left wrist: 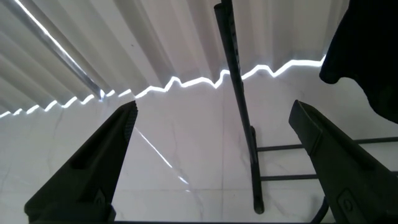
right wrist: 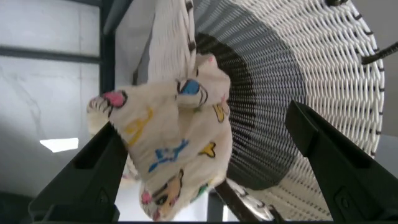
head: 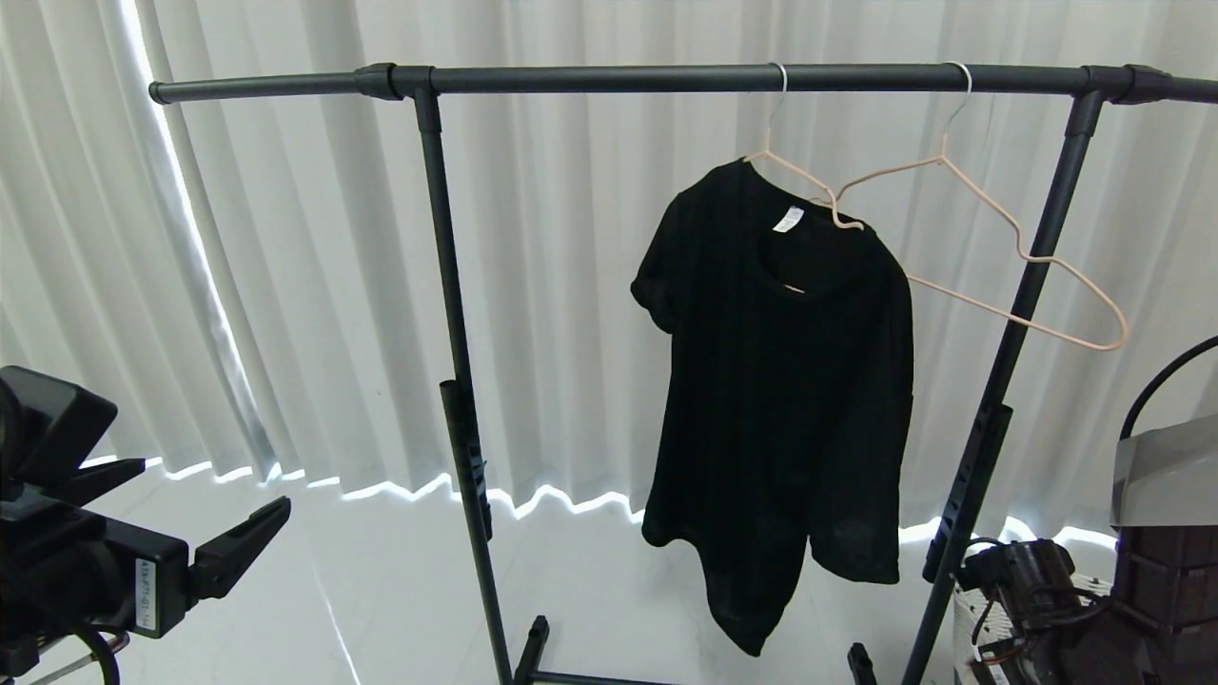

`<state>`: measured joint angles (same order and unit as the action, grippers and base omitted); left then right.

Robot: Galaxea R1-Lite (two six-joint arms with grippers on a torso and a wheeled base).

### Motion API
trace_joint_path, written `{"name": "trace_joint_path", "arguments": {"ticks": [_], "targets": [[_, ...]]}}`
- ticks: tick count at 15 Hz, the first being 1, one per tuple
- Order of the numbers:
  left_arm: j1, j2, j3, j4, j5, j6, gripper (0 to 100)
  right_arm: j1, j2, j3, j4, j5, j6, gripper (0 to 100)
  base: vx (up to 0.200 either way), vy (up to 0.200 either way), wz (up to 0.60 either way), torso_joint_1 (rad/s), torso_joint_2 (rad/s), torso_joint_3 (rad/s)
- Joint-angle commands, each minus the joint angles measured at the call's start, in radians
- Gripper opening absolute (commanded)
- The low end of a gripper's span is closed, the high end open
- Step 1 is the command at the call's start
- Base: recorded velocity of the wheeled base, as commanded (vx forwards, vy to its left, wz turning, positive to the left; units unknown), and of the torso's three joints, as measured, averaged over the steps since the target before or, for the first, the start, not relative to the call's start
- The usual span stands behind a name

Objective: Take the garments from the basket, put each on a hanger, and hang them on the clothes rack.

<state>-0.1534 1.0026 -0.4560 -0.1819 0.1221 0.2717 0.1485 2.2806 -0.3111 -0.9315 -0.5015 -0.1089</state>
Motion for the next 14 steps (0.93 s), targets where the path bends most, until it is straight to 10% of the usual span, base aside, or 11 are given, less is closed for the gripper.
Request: {"name": "trace_joint_path", "arguments": {"ticks": [1, 14], "targets": [[0.0, -0.001, -0.001, -0.001, 0.001, 0.0, 100, 0.0, 0.01, 0.0, -0.017, 0.003, 0.0, 0, 0.0, 0.0, 0.0, 0.0, 0.0, 0.0], [-0.003, -0.094, 0.025, -0.001, -0.001, 0.001, 100, 0.0, -0.446, 0.158, -0.064, 0.087, -0.143, 0, 0.0, 0.0, 0.0, 0.0, 0.0, 0.0]]}}
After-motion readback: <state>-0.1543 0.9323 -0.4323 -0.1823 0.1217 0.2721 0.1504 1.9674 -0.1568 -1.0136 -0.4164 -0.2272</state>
